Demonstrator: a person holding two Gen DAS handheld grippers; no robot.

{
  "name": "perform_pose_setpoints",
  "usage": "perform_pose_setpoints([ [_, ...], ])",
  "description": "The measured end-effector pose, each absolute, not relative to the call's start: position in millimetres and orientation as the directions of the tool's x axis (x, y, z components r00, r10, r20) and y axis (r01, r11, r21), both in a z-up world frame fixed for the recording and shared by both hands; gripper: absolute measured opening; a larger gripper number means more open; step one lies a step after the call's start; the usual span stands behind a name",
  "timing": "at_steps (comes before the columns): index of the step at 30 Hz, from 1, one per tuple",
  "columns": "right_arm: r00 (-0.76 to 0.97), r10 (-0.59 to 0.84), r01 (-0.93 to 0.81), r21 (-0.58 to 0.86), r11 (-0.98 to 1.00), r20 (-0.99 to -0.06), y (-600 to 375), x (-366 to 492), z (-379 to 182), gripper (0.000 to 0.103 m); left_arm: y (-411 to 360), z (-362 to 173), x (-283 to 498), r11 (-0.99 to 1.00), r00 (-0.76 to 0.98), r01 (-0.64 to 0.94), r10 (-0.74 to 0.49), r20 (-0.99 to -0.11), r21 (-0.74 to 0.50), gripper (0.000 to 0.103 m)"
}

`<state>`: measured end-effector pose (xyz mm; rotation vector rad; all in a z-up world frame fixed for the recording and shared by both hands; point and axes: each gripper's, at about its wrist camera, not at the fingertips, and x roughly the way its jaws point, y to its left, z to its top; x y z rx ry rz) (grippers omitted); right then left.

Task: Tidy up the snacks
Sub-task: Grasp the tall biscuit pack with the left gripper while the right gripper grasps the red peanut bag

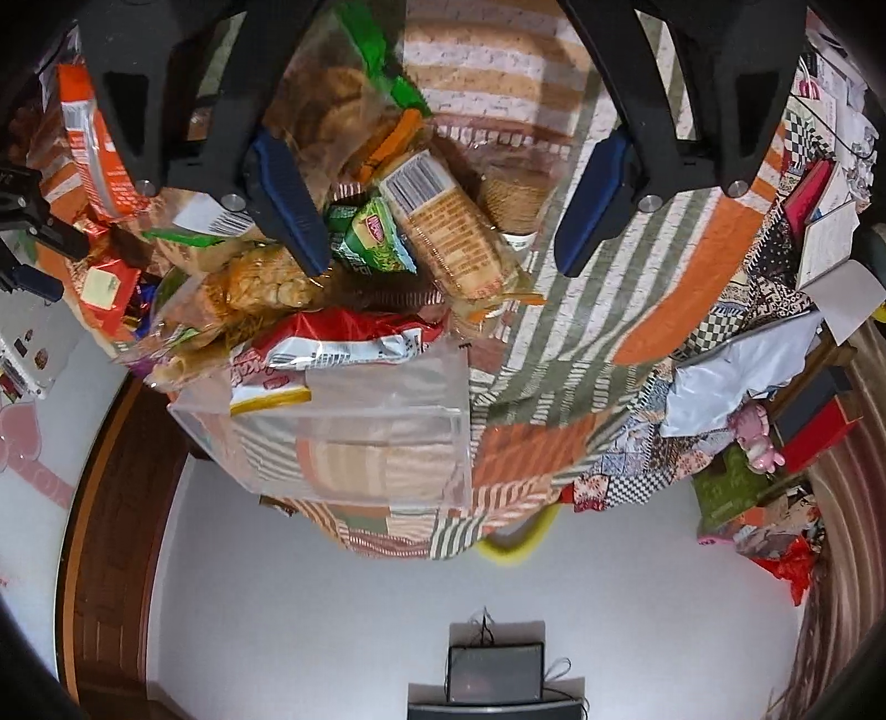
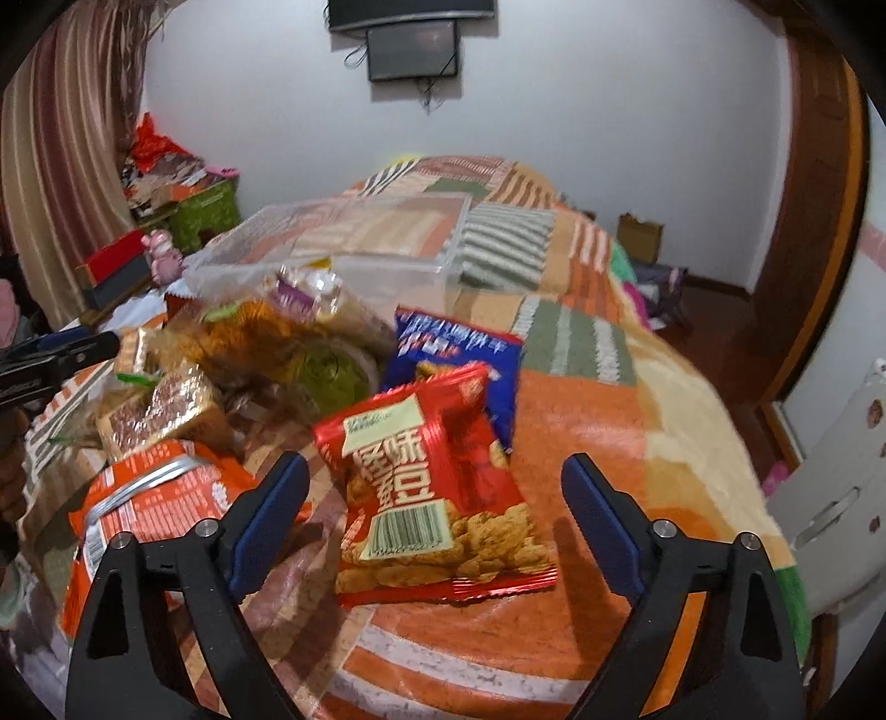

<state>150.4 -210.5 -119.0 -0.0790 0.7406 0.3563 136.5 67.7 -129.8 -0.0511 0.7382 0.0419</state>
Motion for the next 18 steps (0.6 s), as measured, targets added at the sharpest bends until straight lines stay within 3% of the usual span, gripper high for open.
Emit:
perform_pose_setpoints([
  [5,0.649,0.307,-0.366,0.067,0.928,-0.696,-207,154,-126,0.086,72,-141,149,0.995,0.708,-0.095,0.042,-0.705,-0.037,0.073],
  [13,0.585,0.335,-0.372,0.123,0.920,-0.738,-208,168,-134,0.080,76,-153,163,0.994,0.664,-0.090,0.014,-0.747,-0.061,0.051],
  [18,0.577,0.354,-0.379,0.143,0.914,-0.736,-209,168,-134,0.069,77,-155,166,0.995,0.670,-0.084,0.011,-0.742,-0.061,0.043],
])
